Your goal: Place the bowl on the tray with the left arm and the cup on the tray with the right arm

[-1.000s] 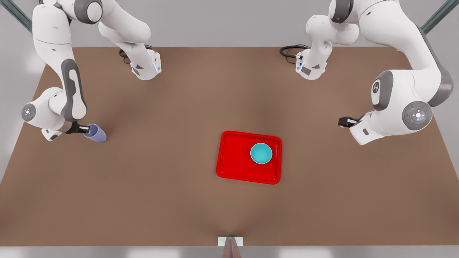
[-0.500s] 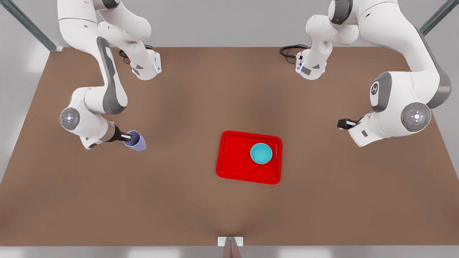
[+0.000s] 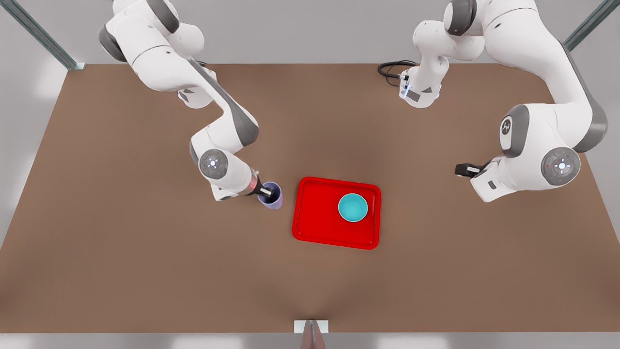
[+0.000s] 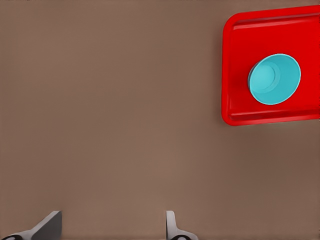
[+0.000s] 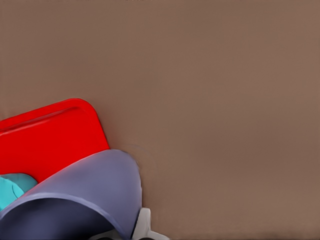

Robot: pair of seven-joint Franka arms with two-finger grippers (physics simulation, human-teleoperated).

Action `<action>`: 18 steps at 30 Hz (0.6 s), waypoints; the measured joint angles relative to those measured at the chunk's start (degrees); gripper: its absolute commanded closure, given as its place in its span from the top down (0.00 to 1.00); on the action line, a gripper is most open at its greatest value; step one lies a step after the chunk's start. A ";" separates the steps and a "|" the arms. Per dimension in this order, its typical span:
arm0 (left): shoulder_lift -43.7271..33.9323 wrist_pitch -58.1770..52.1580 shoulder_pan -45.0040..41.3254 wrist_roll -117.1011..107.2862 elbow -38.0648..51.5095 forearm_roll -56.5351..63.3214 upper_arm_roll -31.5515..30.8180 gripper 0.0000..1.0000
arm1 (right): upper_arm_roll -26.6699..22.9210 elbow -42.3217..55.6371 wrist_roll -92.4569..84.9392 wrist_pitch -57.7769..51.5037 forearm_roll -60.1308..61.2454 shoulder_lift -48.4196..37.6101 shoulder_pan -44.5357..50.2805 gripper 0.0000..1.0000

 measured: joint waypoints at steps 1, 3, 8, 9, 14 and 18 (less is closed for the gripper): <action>0.00 0.00 0.00 0.00 0.00 -0.02 0.00 1.00 | 2.16 2.89 3.93 0.03 -2.43 3.19 0.21 0.21; 0.09 0.08 0.00 0.00 0.00 -0.04 0.00 1.00 | 4.93 8.51 9.75 0.50 -6.93 9.18 2.09 0.21; 0.22 0.35 0.09 0.00 -0.09 -0.06 0.00 1.00 | 4.75 24.66 18.63 1.34 -11.40 21.16 12.07 0.21; 0.49 0.35 0.16 0.00 -0.04 -0.05 0.00 1.00 | 4.63 24.48 18.64 1.30 -12.23 21.75 12.83 0.21; 0.97 0.44 0.20 0.08 0.00 -0.06 0.00 1.00 | 5.09 21.77 18.33 1.05 -16.95 23.01 12.86 0.21; 1.05 0.44 0.53 0.18 0.00 -0.21 0.00 1.00 | 5.09 20.48 17.93 4.38 -17.05 24.92 12.98 0.21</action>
